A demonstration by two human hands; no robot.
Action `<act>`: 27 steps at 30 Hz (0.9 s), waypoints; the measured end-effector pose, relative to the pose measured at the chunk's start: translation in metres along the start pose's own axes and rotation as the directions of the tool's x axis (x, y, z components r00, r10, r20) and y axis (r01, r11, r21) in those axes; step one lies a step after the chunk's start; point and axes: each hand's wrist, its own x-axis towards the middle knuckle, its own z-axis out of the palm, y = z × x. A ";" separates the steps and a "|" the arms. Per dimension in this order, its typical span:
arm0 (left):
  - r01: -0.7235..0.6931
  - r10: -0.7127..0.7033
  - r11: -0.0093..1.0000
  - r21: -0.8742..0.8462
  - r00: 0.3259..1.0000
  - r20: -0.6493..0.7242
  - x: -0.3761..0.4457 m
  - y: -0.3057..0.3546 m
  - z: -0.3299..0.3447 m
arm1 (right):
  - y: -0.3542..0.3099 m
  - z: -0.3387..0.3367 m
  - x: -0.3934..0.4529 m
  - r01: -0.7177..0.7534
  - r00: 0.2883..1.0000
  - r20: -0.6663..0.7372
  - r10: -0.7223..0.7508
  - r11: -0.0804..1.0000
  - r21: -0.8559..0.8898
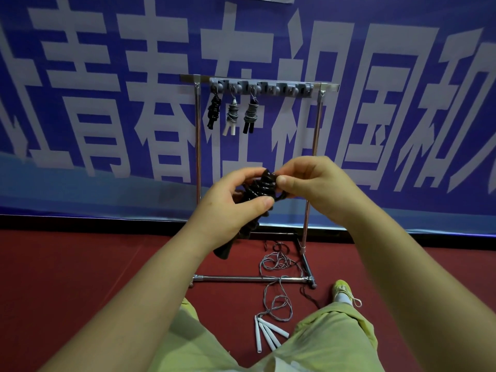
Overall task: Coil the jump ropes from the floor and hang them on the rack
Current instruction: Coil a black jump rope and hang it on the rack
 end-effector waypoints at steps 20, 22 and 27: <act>0.117 -0.096 0.969 -0.218 0.990 0.104 0.001 -0.005 0.006 | 0.030 0.012 -0.018 -0.079 0.987 -0.080 0.140 0.850 0.520; 0.131 -0.108 0.978 -0.162 0.984 0.145 0.003 -0.002 0.002 | 0.029 0.013 -0.017 -0.074 0.986 -0.093 0.135 0.874 0.480; 0.159 -0.132 0.982 -0.102 0.964 0.230 0.001 -0.001 -0.001 | 0.027 0.021 -0.014 -0.080 0.985 -0.104 0.139 0.894 0.441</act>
